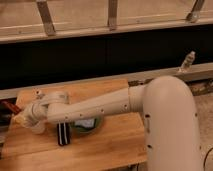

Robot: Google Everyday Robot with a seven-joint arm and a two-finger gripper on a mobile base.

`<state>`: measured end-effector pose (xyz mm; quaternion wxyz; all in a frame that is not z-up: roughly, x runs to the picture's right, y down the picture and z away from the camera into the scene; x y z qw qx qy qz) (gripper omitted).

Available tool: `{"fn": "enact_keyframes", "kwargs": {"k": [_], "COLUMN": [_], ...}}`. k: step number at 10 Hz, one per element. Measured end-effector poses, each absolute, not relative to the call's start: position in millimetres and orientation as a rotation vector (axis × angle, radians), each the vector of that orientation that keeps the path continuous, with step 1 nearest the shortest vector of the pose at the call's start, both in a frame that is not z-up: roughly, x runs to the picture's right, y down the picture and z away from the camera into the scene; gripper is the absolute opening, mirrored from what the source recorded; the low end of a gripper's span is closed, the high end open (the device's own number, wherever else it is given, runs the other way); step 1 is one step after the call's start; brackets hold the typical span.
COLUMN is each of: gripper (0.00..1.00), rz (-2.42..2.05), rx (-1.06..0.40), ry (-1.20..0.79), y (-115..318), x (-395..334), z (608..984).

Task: Place the pepper in the ceramic cup

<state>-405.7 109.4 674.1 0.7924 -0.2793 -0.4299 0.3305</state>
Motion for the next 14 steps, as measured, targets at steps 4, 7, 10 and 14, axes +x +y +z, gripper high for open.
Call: {"fn": "enact_keyframes", "kwargs": {"k": [4, 7, 10, 14], "gripper": [0.74, 0.8, 0.8, 0.8], "rz": [0.711, 0.712, 0.712, 0.712], "rx": [-0.601, -0.601, -0.601, -0.601], "ry": [-0.924, -0.924, -0.924, -0.924], "y": [109.4, 109.3, 109.2, 109.2], "x": [-405.6, -405.5, -405.3, -405.3], "z": [674.2, 674.2, 674.3, 674.3]}}
